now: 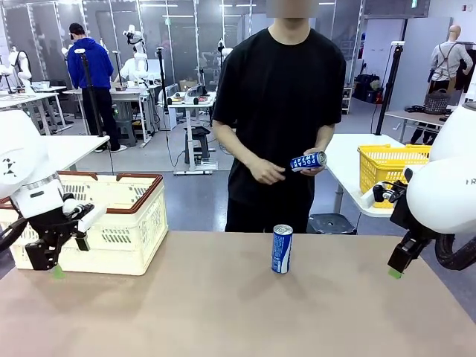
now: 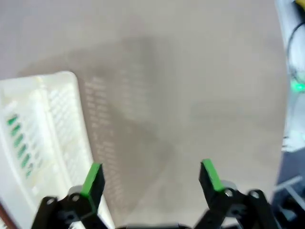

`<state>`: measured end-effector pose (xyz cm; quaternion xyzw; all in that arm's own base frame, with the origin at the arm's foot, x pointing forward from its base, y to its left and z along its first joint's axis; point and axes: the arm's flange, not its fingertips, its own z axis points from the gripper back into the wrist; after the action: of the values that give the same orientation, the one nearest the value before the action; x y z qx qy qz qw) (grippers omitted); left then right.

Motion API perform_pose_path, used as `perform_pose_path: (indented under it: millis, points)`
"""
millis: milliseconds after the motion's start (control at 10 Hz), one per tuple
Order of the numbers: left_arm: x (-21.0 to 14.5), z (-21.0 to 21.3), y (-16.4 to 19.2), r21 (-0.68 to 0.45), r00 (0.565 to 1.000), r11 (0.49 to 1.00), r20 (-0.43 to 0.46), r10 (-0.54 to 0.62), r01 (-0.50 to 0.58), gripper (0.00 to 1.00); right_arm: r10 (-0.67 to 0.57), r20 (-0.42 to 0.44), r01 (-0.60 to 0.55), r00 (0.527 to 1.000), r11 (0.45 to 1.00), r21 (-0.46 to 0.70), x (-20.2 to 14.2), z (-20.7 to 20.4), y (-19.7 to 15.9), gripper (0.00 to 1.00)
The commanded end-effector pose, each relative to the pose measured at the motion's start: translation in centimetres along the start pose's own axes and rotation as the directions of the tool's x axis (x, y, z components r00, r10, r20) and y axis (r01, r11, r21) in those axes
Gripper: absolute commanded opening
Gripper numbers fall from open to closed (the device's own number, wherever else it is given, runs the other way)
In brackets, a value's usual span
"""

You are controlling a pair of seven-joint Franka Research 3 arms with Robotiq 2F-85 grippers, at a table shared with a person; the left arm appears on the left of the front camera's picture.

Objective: Place the drinks into the Shopping basket.
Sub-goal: Pick up one drink and place it into the Shopping basket.

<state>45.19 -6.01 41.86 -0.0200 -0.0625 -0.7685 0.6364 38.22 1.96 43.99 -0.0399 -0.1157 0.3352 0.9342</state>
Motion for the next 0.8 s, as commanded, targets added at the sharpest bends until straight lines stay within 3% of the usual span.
perform_pose_path:
  millis: [0,500,600,700]
  points:
    - [0.6,0.4,-0.1,0.01,1.0,1.0,-0.015,0.003,-0.003,1.0,-0.003,0.002,0.003,1.0,1.0,0.002,-0.2,0.0,0.0,0.79]
    - [0.5,0.2,0.0,0.004,1.0,1.0,-0.003,-0.009,0.009,1.0,-0.003,0.002,0.003,1.0,1.0,0.002,-0.2,0.0,0.0,0.79]
    - [1.6,0.3,0.9,-0.021,0.994,0.995,0.034,-0.099,0.1,1.0,-0.003,0.002,0.003,1.0,1.0,0.002,-0.2,0.0,0.0,0.79]
    - [4.0,0.7,1.6,-0.058,0.987,0.985,0.014,-0.162,0.163,1.0,-0.003,0.002,0.003,1.0,1.0,0.002,-0.2,0.0,0.0,0.79]
